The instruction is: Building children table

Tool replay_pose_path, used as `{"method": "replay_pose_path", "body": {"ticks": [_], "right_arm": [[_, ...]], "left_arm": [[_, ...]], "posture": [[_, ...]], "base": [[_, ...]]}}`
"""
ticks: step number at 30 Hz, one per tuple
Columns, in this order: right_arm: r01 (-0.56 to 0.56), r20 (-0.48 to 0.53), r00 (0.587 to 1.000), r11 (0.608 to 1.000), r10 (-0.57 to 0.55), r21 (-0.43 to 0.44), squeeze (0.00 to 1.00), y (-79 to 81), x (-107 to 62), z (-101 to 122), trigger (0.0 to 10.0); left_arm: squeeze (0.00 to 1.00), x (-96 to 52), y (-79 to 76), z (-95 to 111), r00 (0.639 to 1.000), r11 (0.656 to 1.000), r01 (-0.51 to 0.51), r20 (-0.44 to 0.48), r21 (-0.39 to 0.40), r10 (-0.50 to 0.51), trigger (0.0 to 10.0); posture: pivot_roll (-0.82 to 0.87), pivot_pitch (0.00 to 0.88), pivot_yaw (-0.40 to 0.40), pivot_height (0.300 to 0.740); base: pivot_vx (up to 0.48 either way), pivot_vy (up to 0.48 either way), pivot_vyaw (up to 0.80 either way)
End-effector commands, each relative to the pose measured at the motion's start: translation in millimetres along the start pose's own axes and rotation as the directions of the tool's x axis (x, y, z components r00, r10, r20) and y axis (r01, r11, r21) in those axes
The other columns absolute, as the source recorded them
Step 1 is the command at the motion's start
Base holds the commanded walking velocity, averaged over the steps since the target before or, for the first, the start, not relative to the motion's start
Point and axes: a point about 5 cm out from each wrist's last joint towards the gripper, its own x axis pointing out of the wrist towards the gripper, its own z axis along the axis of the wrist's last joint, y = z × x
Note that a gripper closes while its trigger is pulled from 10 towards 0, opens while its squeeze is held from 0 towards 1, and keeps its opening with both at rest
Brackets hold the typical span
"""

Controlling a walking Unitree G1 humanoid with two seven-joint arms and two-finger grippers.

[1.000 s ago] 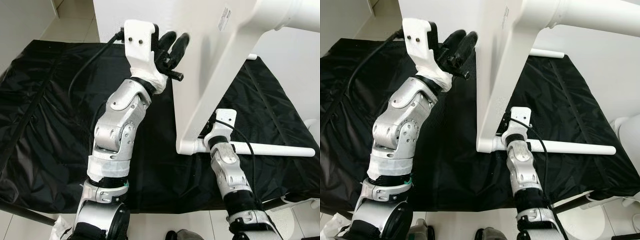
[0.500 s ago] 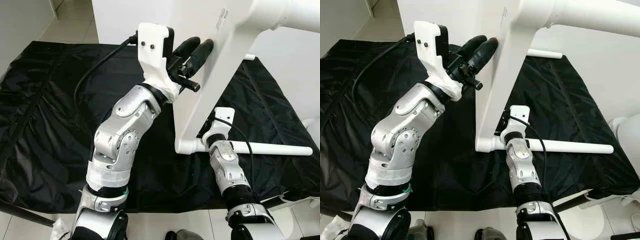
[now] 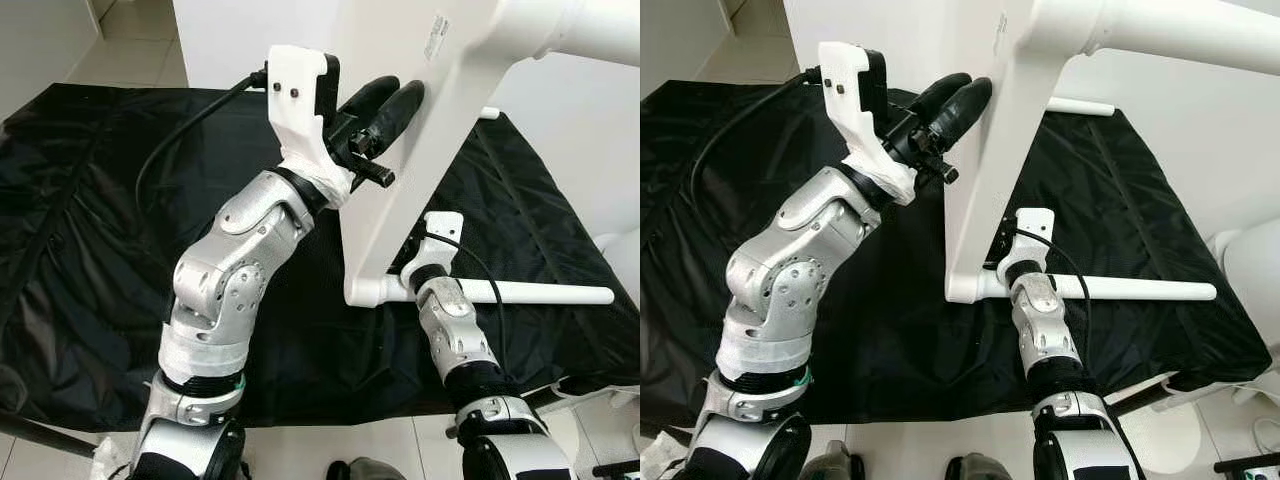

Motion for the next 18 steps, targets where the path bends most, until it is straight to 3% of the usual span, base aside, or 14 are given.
{"method": "replay_pose_path", "body": {"ticks": [1,18], "right_arm": [[-0.045,-0.112,0.993,0.998,0.049,0.035,0.0,10.4,-6.1,-25,10.0],[-0.201,-0.106,0.973,0.978,0.206,0.053,0.0,46.9,-2.5,-27,10.0]], "left_arm": [[0.0,4.0,-23.0,1,0.976,0.976,0.219,0.001,-0.01,-0.219,10.0],[0.0,4.2,-19.0,9,0.979,0.979,0.205,0.013,0.008,-0.205,10.0]], "posture": [[0.11,0.067,-0.058,0.74],[0.1,0.073,-0.07,0.74]], "base": [[0.0,0.0,0.0],[0.0,0.0,0.0]]}}
